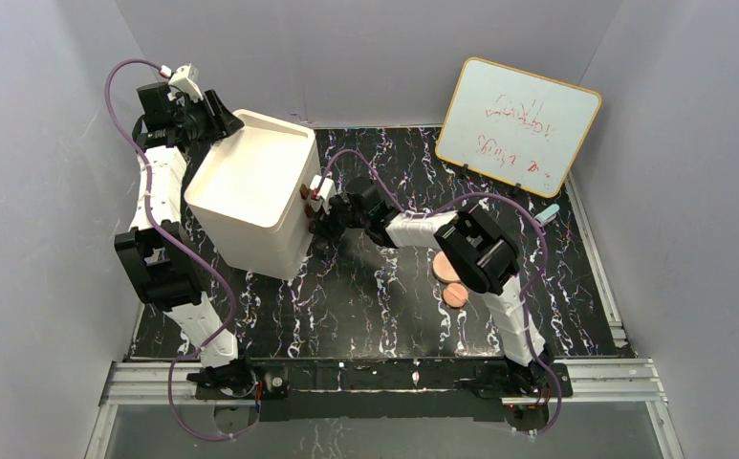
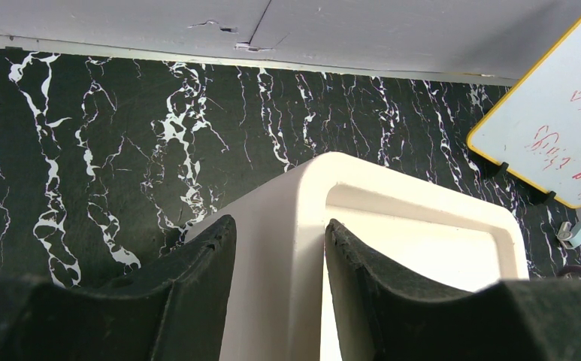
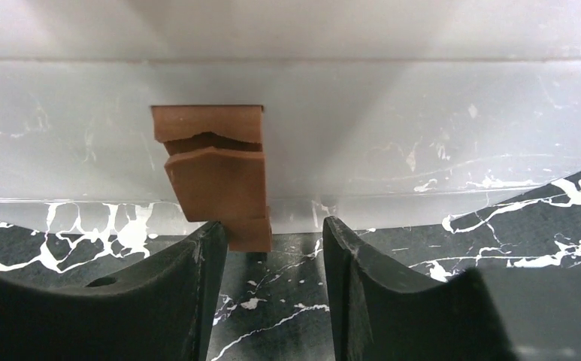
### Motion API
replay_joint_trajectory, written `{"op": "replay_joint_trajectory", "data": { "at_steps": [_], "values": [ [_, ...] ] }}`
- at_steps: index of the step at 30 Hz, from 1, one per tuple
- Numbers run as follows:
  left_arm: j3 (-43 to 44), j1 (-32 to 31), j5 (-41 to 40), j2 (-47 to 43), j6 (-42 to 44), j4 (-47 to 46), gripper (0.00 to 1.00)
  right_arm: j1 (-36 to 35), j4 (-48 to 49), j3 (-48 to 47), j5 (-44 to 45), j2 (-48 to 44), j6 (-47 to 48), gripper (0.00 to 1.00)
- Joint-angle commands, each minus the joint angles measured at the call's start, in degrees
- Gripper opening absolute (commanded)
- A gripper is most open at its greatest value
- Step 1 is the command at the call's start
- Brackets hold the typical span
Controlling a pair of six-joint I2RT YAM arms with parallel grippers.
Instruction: Organize the makeup
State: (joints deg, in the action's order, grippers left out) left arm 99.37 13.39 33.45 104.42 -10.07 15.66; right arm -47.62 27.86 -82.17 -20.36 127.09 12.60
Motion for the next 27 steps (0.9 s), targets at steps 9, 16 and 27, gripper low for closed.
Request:
{"op": "replay_joint_trajectory", "data": {
  "at_steps": [9,16,27],
  "values": [
    [-0.69,-1.35,2.13,1.37,0.47,5.85,0.45,0.81,-2.69,-6.43,-3.18,-0.84,-0.91,0.33],
    [-0.75,-1.35,1.97,1.41,0.48,5.87,0.45,1.67,-4.08,-5.74,-3.71,-1.79,-0.96,0.01],
    [-0.72,-1.35,1.96,1.55,0.49,5.86,0.45,6.5,-4.49,4.99,-2.96,-10.78,0.54,0.01]
  ]
}}
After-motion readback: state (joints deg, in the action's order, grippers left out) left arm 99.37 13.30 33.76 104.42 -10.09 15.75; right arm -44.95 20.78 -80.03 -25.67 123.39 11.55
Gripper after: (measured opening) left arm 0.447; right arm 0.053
